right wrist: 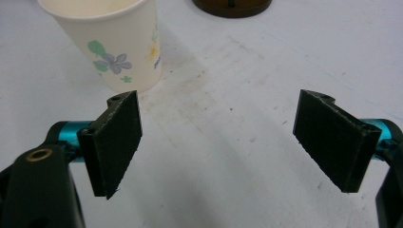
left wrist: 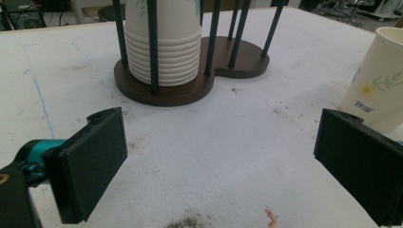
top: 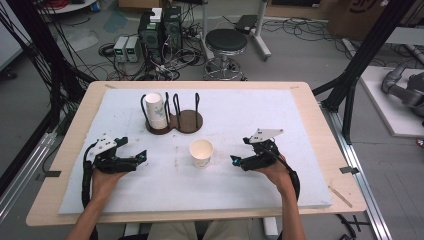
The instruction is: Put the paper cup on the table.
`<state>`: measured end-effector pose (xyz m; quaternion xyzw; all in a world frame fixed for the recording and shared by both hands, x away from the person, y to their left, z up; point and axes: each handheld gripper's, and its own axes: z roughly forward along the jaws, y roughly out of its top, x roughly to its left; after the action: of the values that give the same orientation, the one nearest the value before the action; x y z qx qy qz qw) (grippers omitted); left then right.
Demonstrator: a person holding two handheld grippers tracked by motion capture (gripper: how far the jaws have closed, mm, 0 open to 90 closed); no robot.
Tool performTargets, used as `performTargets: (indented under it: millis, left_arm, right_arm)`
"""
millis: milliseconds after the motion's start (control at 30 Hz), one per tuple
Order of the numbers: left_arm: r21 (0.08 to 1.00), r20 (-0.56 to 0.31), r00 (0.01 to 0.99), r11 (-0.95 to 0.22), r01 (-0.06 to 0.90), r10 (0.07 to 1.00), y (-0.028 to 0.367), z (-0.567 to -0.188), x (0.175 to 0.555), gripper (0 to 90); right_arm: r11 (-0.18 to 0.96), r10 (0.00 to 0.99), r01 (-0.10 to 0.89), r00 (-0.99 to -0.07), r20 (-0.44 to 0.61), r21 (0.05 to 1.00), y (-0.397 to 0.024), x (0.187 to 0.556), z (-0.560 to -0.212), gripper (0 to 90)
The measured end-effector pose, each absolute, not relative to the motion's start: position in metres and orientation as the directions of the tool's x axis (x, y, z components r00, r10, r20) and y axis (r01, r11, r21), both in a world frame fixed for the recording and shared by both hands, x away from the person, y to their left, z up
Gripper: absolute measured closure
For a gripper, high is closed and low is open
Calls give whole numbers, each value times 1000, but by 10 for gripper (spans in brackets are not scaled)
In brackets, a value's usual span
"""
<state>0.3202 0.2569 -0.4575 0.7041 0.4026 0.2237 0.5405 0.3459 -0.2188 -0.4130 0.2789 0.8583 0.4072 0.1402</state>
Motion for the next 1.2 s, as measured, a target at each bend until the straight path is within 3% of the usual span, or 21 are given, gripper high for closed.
performTargets:
  millis: [1200]
  left_arm:
    - [944,-128,564,-75,323,816,258,-457,319,37]
  right_arm:
    - [262,768,334,-641,14,906,-262,334,-433,169]
